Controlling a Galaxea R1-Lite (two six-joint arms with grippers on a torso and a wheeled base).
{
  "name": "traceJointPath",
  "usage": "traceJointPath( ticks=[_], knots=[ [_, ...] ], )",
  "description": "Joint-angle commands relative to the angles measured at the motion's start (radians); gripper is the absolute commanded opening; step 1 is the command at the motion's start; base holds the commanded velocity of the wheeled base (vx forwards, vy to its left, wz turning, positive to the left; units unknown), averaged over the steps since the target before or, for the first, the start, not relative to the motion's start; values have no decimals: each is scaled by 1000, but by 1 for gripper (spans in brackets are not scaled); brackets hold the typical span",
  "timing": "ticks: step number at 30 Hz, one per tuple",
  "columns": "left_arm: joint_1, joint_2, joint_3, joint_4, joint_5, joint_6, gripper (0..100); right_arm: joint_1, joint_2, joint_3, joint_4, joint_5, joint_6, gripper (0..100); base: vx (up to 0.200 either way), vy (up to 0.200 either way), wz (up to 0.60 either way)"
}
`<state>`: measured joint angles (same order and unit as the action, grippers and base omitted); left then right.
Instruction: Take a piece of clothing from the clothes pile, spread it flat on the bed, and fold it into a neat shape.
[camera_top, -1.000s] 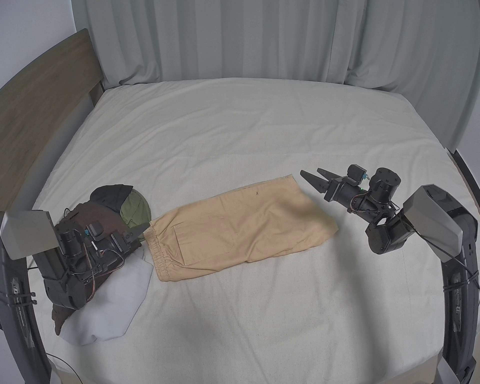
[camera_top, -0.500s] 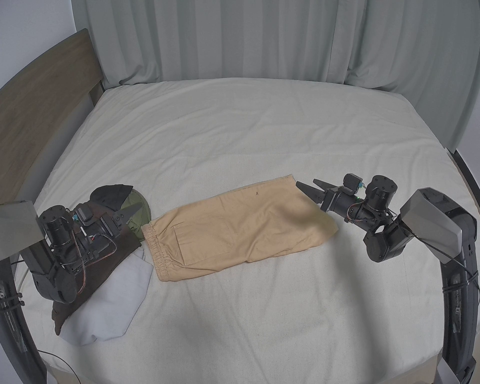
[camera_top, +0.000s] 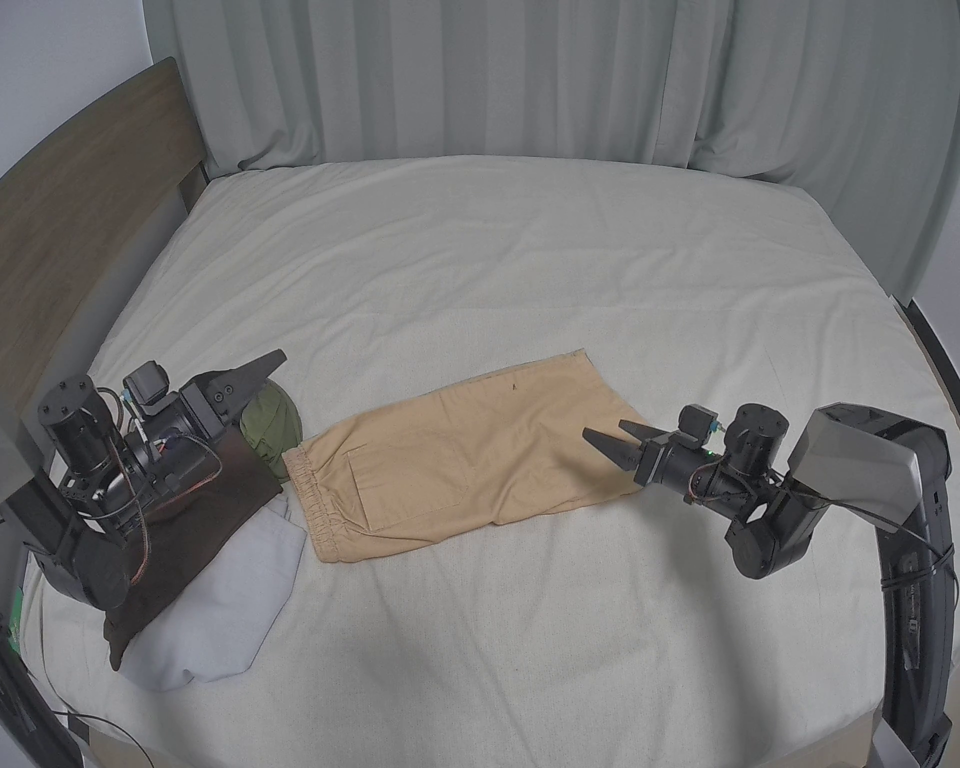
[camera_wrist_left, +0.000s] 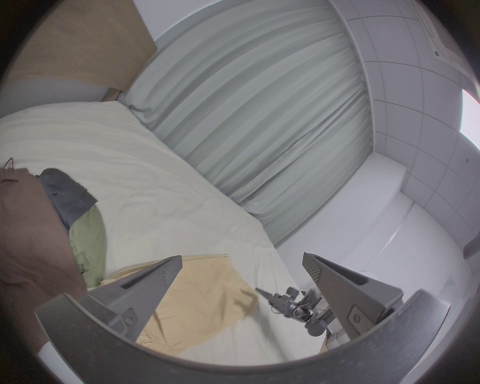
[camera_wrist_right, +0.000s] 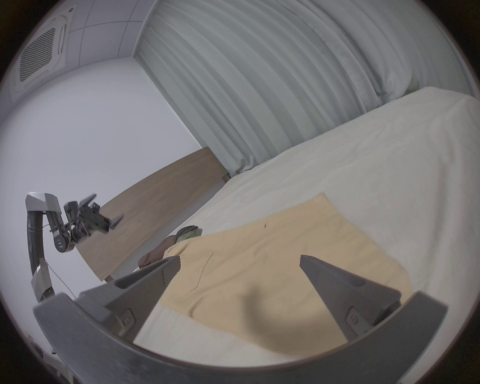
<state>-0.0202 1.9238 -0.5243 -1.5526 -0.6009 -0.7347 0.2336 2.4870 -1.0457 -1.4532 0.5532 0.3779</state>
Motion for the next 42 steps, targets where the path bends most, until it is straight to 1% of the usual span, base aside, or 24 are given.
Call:
traceJointPath(
  ticks=[1,5,9,16,22,26,31,34,38,39,42],
  knots=[
    [-55,-158,40,0,-2,0,100,16,7,147,-87,-1,-2,100,0,0,0],
    [-73,-207,44,0,-2,5,100,30,0,236,-93,-1,-20,100,0,0,0],
    [-84,-253,44,0,-4,3,100,32,0,270,-93,1,-47,100,0,0,0],
    [-121,-344,46,0,-20,3,100,39,1,325,-93,1,-57,100,0,0,0],
    [-144,-393,44,0,-22,5,100,46,12,337,-93,-1,-59,100,0,0,0],
    [-144,-410,40,0,-23,5,100,47,12,331,-93,-1,-57,100,0,0,0],
    [-144,-414,49,2,-43,3,100,49,16,313,-92,-4,-56,100,0,0,0],
    [-144,-396,75,2,-46,6,100,49,66,256,-88,-44,-40,100,0,0,0],
    [-144,-368,84,2,-43,24,100,55,82,228,-87,-47,-5,100,0,0,0],
    [-141,-351,89,3,-43,43,100,56,82,227,-87,-47,21,100,0,0,0],
    [-135,-324,89,3,-40,81,100,56,85,219,-78,-49,39,100,0,0,0]
  ],
)
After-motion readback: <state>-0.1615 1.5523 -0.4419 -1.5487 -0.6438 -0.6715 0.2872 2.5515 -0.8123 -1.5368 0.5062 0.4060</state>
